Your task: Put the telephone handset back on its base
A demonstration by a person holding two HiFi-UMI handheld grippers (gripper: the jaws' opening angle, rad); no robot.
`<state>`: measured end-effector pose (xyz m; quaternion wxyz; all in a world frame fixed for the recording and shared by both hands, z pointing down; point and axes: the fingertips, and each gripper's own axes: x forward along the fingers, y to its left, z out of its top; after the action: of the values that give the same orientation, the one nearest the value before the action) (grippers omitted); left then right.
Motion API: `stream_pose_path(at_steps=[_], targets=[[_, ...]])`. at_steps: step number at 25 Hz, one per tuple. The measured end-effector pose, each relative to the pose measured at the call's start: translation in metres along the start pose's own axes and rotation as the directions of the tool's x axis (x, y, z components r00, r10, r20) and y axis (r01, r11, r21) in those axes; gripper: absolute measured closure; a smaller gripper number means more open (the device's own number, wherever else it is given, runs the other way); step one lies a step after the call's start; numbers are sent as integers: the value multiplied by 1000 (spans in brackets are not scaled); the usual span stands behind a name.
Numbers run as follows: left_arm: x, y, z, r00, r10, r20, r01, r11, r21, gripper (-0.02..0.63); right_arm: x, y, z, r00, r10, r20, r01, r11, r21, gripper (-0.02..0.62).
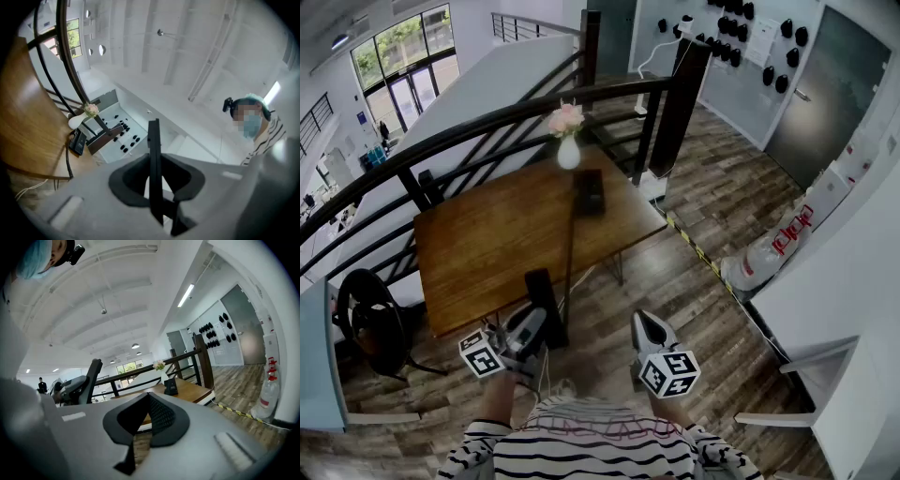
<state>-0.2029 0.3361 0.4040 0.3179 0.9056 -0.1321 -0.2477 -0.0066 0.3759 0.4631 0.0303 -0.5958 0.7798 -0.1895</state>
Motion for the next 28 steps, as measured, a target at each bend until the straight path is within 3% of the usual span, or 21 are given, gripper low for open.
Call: stream_pose_path(at_steps=[4, 12, 20, 28], targets=[[2, -8, -11, 1000, 12, 1, -12, 1000, 8, 535, -9, -7, -1, 999, 37, 13, -37, 998, 54, 595], [11, -1, -32, 999, 46, -21, -45, 998, 42, 535, -21, -28, -7, 1000, 28, 7, -29, 999, 25, 594], [36, 44, -16, 999, 36, -18, -36, 999, -8, 535, 20, -49, -2, 1000, -7, -18, 7, 999, 45, 594], [73, 116, 38, 999, -1, -34, -1, 998, -59, 535, 105, -59, 14, 998, -56, -35, 58, 996, 61, 595]])
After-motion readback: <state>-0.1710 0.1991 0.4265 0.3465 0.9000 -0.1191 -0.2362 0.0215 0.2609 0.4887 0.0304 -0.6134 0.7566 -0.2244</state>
